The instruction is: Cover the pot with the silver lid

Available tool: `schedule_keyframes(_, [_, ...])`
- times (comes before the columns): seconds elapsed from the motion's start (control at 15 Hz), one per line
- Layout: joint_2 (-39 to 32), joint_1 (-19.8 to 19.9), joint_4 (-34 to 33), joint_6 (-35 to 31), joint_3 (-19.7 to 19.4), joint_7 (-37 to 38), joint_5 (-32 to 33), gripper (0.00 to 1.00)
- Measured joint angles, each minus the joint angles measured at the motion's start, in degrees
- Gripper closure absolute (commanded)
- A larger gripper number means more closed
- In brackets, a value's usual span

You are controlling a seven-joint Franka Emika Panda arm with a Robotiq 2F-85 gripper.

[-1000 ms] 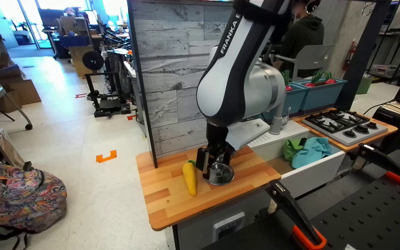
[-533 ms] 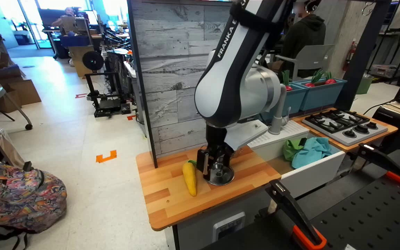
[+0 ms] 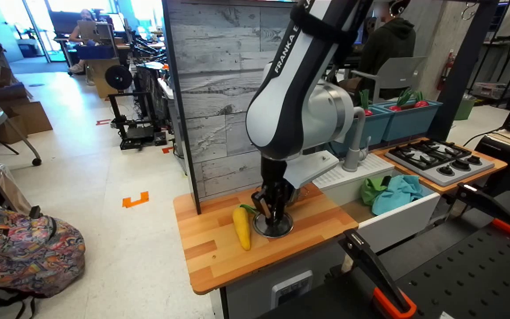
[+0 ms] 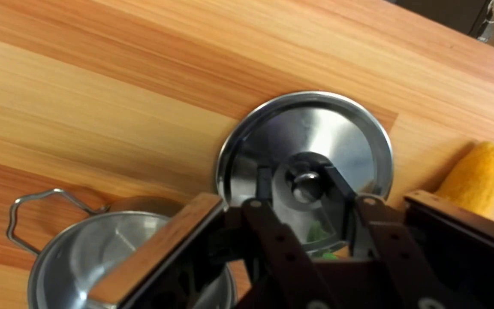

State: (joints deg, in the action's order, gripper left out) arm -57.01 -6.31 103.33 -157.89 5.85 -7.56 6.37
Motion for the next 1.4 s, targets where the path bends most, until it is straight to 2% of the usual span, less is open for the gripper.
schedule_keyframes(0.07, [0.13,-0.07,-0.19,0.20,0.00,0.00,0.00,0.94])
schedule_keyframes(0.13, [0.19,-0.13,-0.36,0.46,0.00,0.00,0.00,0.99])
schedule_keyframes(0.2, [0.17,-0.18,-0.41,0.52,0.00,0.00,0.00,0.95])
schedule_keyframes(0.8, [0.59,-2.03,0.19,0.53,-1.29,0.03,0.15,0.95])
schedule_keyframes(1.4, [8.40,-3.29,7.30,0.51,-3.42,0.03,1.32,0.95])
